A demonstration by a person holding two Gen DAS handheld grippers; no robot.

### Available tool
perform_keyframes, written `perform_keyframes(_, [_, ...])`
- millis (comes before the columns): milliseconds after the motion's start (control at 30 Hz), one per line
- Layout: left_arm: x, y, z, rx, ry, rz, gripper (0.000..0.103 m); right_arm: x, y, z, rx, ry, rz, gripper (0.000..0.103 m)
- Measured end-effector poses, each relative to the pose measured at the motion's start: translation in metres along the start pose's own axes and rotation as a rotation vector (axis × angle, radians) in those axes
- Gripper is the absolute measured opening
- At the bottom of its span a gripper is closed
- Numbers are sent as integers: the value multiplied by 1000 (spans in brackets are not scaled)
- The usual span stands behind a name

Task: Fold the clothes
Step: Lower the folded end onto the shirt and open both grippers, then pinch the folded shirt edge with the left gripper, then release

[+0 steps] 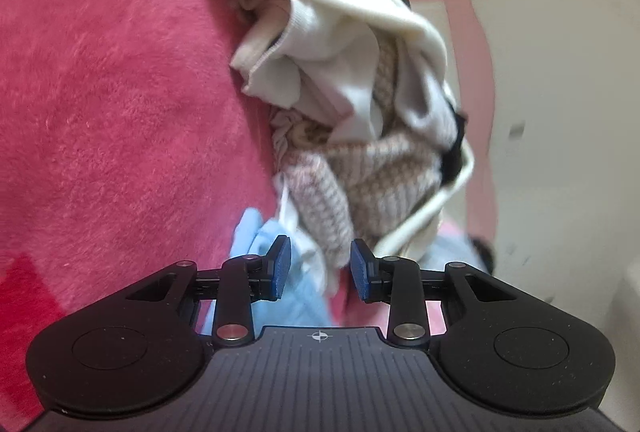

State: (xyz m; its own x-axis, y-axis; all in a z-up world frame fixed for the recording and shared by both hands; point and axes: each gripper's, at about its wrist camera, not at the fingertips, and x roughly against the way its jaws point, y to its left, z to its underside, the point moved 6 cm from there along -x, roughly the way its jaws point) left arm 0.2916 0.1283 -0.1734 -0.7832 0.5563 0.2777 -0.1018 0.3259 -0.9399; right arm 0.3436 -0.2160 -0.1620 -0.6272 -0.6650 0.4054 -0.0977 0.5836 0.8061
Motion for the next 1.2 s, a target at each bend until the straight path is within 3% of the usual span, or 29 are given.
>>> perform_keyframes(100, [13, -6, 7, -59, 17, -55, 32, 2, -9, -16, -21, -91, 144, 30])
perform_keyframes(200, [38, -15, 15, -78, 22, -84, 33, 40, 14, -20, -3, -165, 70, 30])
perform_keyframes(300, [68, -29, 29, -135, 53, -145, 34, 71, 46, -7, 111, -133, 82, 32])
perform_keyframes(433, [107, -44, 61, -213, 110, -201, 36, 107, 68, 19, 152, -48, 74, 34])
perform_keyframes(633, [133, -39, 122, -272, 204, -240, 38, 161, 78, 68, 284, 21, 237, 39])
perform_keyframes(733, [134, -26, 145, -288, 232, -265, 38, 171, 65, 104, 391, 66, 391, 40])
perform_keyframes(833, [131, -15, 161, -319, 252, -282, 38, 167, 49, 135, 465, 135, 480, 40])
perform_keyframes(1033, [131, -1, 171, -371, 281, -284, 38, 163, 21, 142, 358, 175, 493, 40])
perform_keyframes(1200, [126, 4, 167, -376, 282, -270, 38, 159, 1, 136, 226, 186, 432, 49])
